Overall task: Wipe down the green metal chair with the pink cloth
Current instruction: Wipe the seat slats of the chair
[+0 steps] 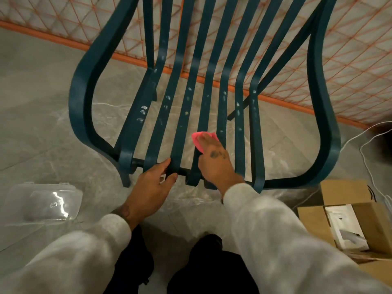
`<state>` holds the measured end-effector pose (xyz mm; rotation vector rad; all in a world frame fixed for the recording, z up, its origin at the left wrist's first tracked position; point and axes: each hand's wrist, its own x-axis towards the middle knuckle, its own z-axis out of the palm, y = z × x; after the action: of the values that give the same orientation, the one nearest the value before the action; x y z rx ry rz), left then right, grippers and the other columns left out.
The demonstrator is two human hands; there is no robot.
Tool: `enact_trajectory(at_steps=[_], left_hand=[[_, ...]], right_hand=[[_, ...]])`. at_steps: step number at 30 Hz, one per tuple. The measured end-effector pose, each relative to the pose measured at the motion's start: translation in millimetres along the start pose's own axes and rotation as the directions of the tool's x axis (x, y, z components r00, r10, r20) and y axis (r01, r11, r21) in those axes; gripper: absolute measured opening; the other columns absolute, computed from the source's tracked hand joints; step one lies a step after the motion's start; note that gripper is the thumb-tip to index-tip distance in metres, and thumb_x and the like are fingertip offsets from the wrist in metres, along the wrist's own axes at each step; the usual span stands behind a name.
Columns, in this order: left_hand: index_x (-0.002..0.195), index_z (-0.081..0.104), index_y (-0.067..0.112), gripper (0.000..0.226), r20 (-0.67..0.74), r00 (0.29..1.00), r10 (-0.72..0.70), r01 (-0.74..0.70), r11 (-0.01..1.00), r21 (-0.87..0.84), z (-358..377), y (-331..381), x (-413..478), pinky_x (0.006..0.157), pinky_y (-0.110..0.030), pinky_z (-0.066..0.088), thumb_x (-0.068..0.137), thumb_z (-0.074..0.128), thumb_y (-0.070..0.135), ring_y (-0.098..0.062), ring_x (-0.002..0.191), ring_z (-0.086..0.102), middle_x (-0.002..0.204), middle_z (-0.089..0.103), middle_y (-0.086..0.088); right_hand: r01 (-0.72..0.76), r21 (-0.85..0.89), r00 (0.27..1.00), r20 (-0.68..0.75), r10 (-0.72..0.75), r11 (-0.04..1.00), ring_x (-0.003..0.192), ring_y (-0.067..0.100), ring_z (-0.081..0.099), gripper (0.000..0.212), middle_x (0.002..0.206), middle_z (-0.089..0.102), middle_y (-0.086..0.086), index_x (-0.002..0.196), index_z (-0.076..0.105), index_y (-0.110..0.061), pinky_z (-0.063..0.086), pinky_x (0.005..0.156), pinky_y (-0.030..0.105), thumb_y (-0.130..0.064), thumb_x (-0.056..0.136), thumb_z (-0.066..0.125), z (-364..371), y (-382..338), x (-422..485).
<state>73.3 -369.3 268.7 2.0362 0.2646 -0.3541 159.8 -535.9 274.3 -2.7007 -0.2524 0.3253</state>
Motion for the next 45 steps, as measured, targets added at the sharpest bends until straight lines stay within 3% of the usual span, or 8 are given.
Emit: enact_trajectory(at_steps=[7, 10, 13, 19, 22, 25, 30, 45], left_hand=[[0.136, 0.055, 0.014, 0.043, -0.038, 0.964, 0.263, -0.243, 0.930, 0.276, 7.4, 13.3, 18.5, 0.114, -0.030, 0.029, 0.094, 0.060, 0.016, -0.020, 0.133, 0.042, 0.142, 0.050, -0.003], [0.129, 0.062, 0.011, 0.040, 0.020, 0.919, 0.393, -0.367, 0.839, 0.402, 19.4, 19.4, 32.2, 0.112, -0.036, 0.033, 0.089, 0.065, 0.014, -0.024, 0.132, 0.044, 0.136, 0.057, -0.006], [0.125, 0.065, 0.015, 0.040, 0.036, 0.924, 0.381, -0.342, 0.780, 0.525, 28.5, 28.5, 39.1, 0.109, -0.047, 0.034, 0.088, 0.067, 0.030, -0.025, 0.130, 0.046, 0.130, 0.062, -0.003], [0.121, 0.066, 0.014, 0.038, 0.060, 0.913, 0.404, -0.351, 0.700, 0.623, 34.3, 30.6, 37.9, 0.104, -0.054, 0.035, 0.087, 0.069, 0.029, -0.031, 0.130, 0.047, 0.125, 0.066, -0.005], [0.128, 0.061, 0.014, 0.039, 0.118, 0.918, 0.380, -0.356, 0.654, 0.667, 31.0, 34.1, 37.7, 0.107, -0.053, 0.033, 0.091, 0.063, 0.026, -0.031, 0.136, 0.041, 0.132, 0.062, -0.004], [0.130, 0.060, 0.014, 0.039, 0.154, 0.917, 0.368, -0.368, 0.633, 0.681, 27.9, 35.0, 38.9, 0.108, -0.053, 0.034, 0.091, 0.062, 0.020, -0.030, 0.137, 0.039, 0.135, 0.060, -0.005], [0.132, 0.059, 0.015, 0.039, 0.160, 0.925, 0.345, -0.357, 0.640, 0.681, 28.8, 41.7, 40.2, 0.110, -0.047, 0.032, 0.094, 0.057, 0.024, -0.027, 0.137, 0.037, 0.135, 0.059, -0.003], [0.131, 0.059, 0.012, 0.039, 0.239, 0.914, 0.328, -0.404, 0.667, 0.626, 26.0, 29.8, 46.6, 0.114, -0.045, 0.033, 0.093, 0.057, 0.021, -0.027, 0.133, 0.043, 0.135, 0.058, -0.008]], right_hand=[[0.241, 0.118, 0.964, -0.147, -0.223, 0.963, 0.137, 0.021, 0.046, 0.056, 0.143, 0.053, 0.002, 0.140, 0.054, -0.012, 0.027, 0.120, 0.026, 0.008, 0.088, 0.046, 31.9, 18.4, -74.8], [-0.176, 0.578, 0.979, 0.019, 0.202, 0.797, 0.073, 0.010, 0.068, 0.032, 0.091, 0.073, -0.010, 0.121, 0.070, -0.027, 0.054, 0.066, 0.019, -0.014, 0.101, 0.049, 1.9, 12.7, -95.9], [-0.437, 0.758, 0.830, 0.133, 0.541, 0.485, 0.064, 0.020, 0.062, 0.029, 0.078, 0.071, 0.013, 0.113, 0.069, -0.021, 0.050, 0.060, 0.033, -0.019, 0.101, 0.043, -22.6, 26.0, -90.5], [-0.241, 0.495, 0.954, -0.039, 0.299, 0.835, 0.094, 0.014, 0.063, 0.038, 0.126, 0.058, -0.005, 0.141, 0.050, -0.032, 0.056, 0.060, 0.015, -0.024, 0.103, 0.048, -40.3, 40.5, -22.7], [-0.169, 0.090, 0.983, 0.093, 0.161, 0.982, 0.146, 0.026, 0.030, 0.066, 0.162, 0.023, -0.002, 0.157, 0.022, -0.026, 0.030, 0.118, 0.033, -0.004, 0.100, 0.047, -17.2, 40.9, -8.9], [-0.140, 0.022, 0.989, -0.038, 0.141, 0.990, 0.154, 0.020, 0.005, 0.071, 0.166, 0.009, -0.001, 0.158, 0.014, -0.018, 0.007, 0.122, 0.034, -0.001, 0.097, 0.045, 9.8, 39.3, -39.7], [0.016, 0.029, 0.990, -0.144, -0.012, 0.999, 0.144, 0.033, 0.035, 0.060, 0.153, 0.041, 0.015, 0.146, 0.042, -0.002, 0.012, 0.118, 0.041, 0.001, 0.087, 0.048, 17.3, 40.0, -90.6], [0.024, 0.076, 0.995, -0.103, -0.016, 0.997, 0.151, 0.018, 0.018, 0.066, 0.162, 0.025, 0.002, 0.154, 0.030, -0.013, 0.016, 0.124, 0.036, 0.006, 0.093, 0.047, 16.2, 42.2, -73.8]])
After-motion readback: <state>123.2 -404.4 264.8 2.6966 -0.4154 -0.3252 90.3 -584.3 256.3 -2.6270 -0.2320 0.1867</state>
